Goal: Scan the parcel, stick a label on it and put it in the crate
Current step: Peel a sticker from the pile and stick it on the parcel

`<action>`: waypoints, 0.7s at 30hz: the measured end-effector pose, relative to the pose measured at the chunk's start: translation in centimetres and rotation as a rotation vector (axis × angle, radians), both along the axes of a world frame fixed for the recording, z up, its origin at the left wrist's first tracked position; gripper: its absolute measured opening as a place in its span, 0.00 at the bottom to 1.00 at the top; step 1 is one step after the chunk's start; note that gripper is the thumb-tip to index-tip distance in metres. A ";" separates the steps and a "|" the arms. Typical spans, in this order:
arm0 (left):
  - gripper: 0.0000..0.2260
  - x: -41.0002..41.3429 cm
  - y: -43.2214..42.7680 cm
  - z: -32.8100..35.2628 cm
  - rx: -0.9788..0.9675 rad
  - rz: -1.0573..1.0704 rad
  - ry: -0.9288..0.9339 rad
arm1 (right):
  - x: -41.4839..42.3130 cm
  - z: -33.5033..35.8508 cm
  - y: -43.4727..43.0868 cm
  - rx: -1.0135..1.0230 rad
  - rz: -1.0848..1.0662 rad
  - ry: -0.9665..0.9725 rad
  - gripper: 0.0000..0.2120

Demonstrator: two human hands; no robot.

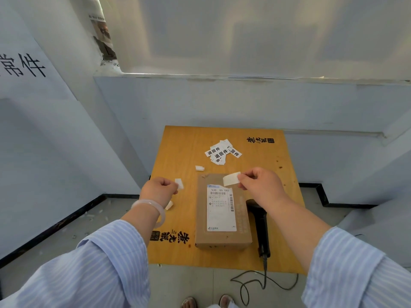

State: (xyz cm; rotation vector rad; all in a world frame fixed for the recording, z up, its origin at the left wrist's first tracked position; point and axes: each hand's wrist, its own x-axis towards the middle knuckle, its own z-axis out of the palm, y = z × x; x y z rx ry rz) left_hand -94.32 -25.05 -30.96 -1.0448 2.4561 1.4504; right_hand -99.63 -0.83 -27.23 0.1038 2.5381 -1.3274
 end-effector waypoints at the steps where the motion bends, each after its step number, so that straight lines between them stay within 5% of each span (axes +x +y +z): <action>1: 0.07 0.1 -0.3 -0.3 -0.012 0.005 -0.015 | 0.0 -0.2 -0.1 0.003 0.003 -0.002 0.03; 9: 0.04 -0.1 -0.6 -0.6 -0.068 -0.012 -0.080 | -0.1 -1.1 -1.0 -0.006 0.016 -0.020 0.03; 21: 0.06 -1.5 6.5 2.3 0.431 -0.252 0.051 | 0.3 -1.4 -2.7 0.000 0.137 0.007 0.06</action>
